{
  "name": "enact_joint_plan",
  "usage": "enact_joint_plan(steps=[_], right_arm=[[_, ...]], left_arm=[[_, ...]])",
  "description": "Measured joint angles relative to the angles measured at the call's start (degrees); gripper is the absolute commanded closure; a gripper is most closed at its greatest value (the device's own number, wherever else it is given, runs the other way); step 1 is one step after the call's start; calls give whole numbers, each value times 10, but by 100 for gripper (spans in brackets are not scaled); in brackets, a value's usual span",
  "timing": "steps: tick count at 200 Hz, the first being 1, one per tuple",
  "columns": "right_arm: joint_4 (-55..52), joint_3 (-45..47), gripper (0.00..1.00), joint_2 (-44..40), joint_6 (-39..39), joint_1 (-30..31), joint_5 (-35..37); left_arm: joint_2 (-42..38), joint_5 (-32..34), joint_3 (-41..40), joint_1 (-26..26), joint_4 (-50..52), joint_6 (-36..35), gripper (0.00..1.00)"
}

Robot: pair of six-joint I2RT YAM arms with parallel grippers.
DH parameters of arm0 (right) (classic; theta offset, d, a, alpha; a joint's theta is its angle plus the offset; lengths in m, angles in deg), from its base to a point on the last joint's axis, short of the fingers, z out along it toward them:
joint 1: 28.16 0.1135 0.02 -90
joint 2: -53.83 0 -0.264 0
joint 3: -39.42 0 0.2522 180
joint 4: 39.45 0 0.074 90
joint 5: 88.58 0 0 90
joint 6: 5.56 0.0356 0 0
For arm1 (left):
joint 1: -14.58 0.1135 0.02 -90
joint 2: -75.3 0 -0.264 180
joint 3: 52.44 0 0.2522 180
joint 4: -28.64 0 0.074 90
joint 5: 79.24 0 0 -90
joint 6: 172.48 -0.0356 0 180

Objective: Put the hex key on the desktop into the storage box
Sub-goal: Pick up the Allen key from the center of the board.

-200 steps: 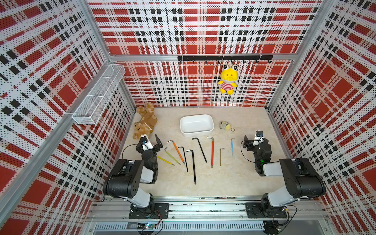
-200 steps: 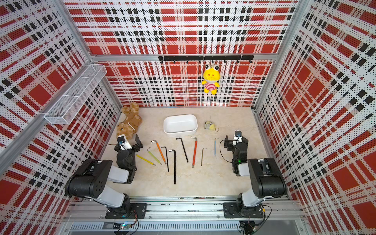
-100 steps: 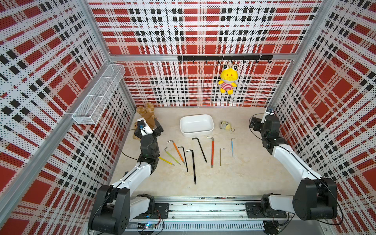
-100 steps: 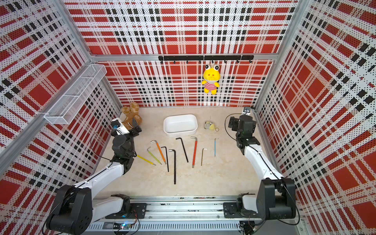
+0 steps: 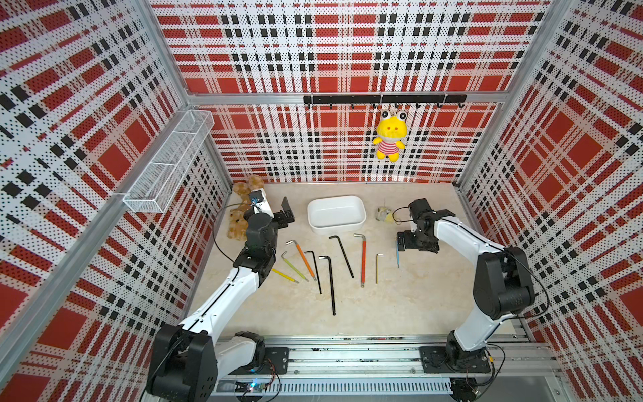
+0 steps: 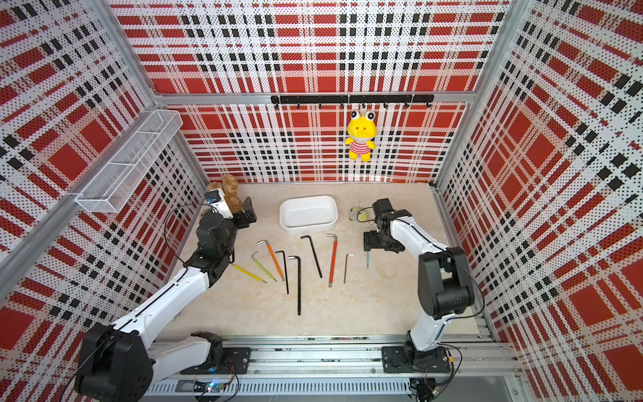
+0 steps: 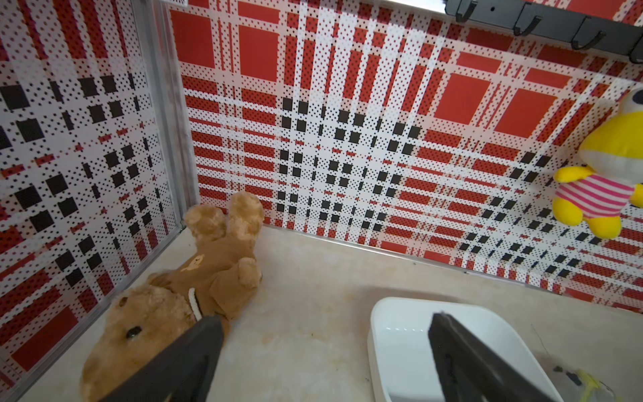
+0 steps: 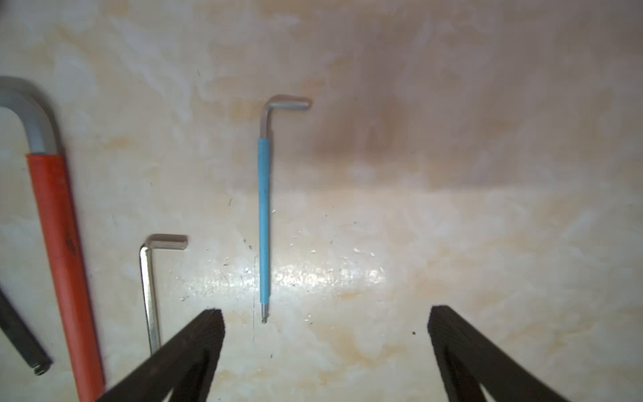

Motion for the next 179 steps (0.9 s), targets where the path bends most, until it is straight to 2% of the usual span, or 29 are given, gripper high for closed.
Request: enact_joint_plan(steps=[48, 71, 88, 129, 158, 179], right_arm=[[-3, -41, 19, 61, 21, 20, -9], [0, -60, 32, 81, 27, 20, -10], [-1, -71, 45, 92, 31, 21, -9], [-1, -96, 46, 120, 37, 28, -5], [0, -106, 55, 142, 41, 37, -3], [0, -107, 56, 153, 43, 40, -1]], left_arm=[[-3, -37, 0, -22, 6, 5, 1], [-9, -40, 0, -22, 6, 6, 1], [-13, -40, 0, -22, 6, 7, 1], [-18, -40, 0, -22, 7, 7, 1], [-19, -40, 0, -22, 9, 7, 1], [-19, -40, 0, -22, 10, 6, 1]])
